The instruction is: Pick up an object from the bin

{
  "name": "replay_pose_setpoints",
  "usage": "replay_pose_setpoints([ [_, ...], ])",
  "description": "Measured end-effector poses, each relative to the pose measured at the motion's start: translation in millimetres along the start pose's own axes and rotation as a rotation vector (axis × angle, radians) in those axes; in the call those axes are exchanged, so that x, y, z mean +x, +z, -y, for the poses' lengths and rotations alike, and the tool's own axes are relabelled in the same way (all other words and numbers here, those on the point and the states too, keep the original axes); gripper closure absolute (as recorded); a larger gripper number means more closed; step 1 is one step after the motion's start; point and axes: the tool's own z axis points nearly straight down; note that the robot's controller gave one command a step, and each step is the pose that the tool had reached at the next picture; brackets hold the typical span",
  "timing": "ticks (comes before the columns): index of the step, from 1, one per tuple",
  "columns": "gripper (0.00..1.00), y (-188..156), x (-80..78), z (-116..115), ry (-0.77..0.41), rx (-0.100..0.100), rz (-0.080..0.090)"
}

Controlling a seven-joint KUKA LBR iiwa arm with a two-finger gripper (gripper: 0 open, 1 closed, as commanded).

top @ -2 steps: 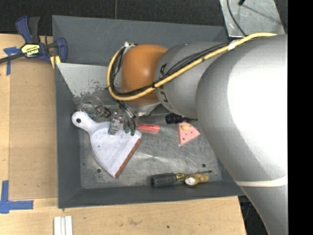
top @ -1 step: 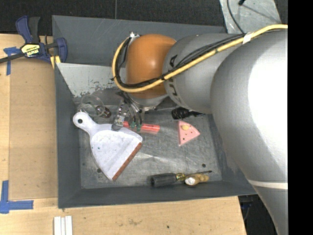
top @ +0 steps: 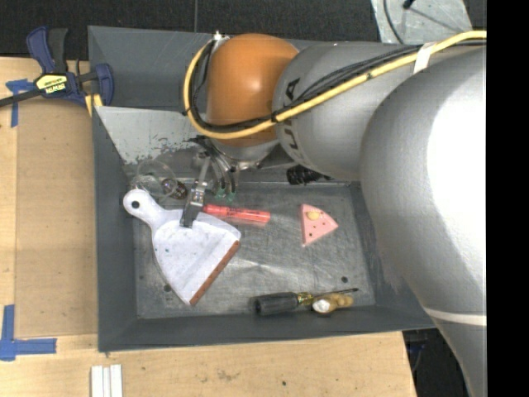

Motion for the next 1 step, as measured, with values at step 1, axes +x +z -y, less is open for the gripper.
replay_pose_setpoints([
  [1, 0.0, 0.0, -0.1, 0.1, 0.0, 0.0, 0.0],
])
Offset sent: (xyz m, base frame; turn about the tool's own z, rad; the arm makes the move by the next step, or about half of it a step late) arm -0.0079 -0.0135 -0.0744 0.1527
